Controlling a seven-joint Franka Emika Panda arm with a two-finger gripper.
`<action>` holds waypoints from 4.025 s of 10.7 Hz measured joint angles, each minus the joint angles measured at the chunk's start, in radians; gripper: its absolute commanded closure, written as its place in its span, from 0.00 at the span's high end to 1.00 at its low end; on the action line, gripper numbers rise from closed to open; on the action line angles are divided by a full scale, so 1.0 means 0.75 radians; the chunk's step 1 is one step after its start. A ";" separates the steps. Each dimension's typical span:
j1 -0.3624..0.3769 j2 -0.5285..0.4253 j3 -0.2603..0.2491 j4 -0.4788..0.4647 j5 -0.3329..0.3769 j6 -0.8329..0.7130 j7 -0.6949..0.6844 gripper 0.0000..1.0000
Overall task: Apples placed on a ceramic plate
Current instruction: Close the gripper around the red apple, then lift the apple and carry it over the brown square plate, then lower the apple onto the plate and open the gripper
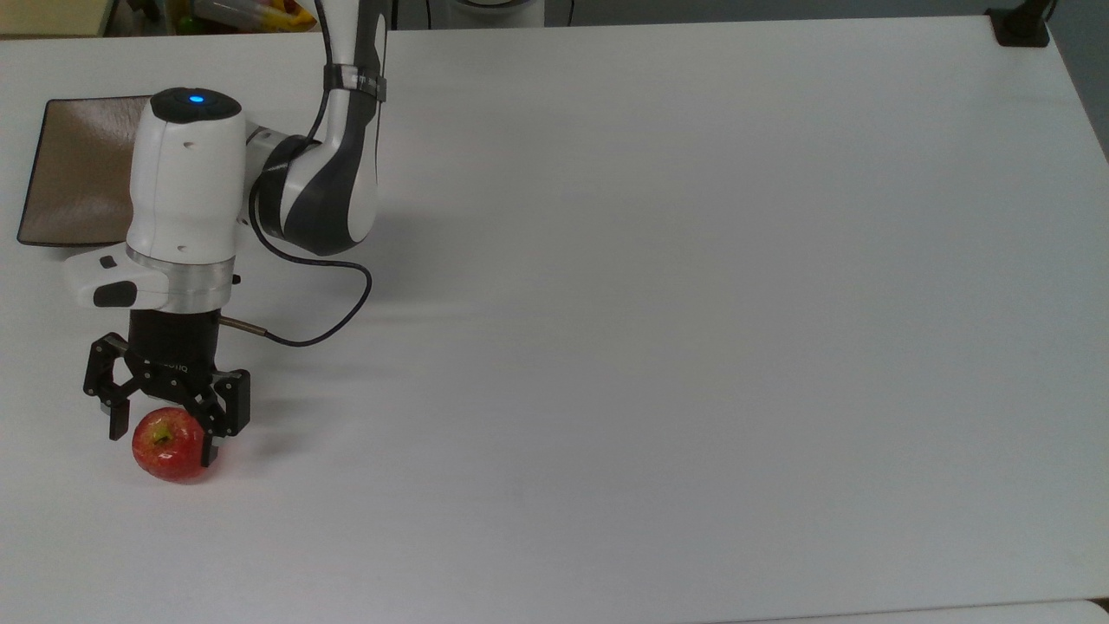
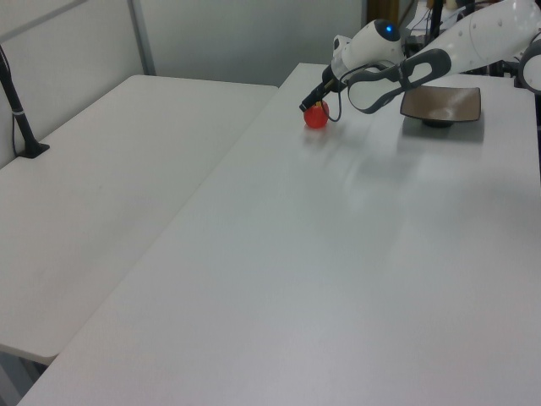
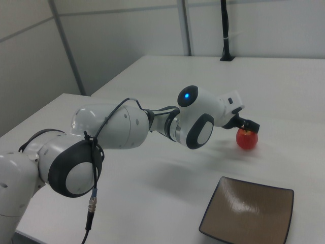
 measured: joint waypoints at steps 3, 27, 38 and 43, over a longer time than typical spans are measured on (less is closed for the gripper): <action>-0.001 0.037 0.000 0.001 0.000 0.025 0.000 1.00; 0.002 -0.610 0.026 -0.240 -0.019 -0.567 0.007 0.33; -0.279 -1.142 0.020 -0.781 0.255 -1.219 -1.146 0.35; -0.481 -1.028 0.018 -0.896 0.270 -0.949 -1.523 0.36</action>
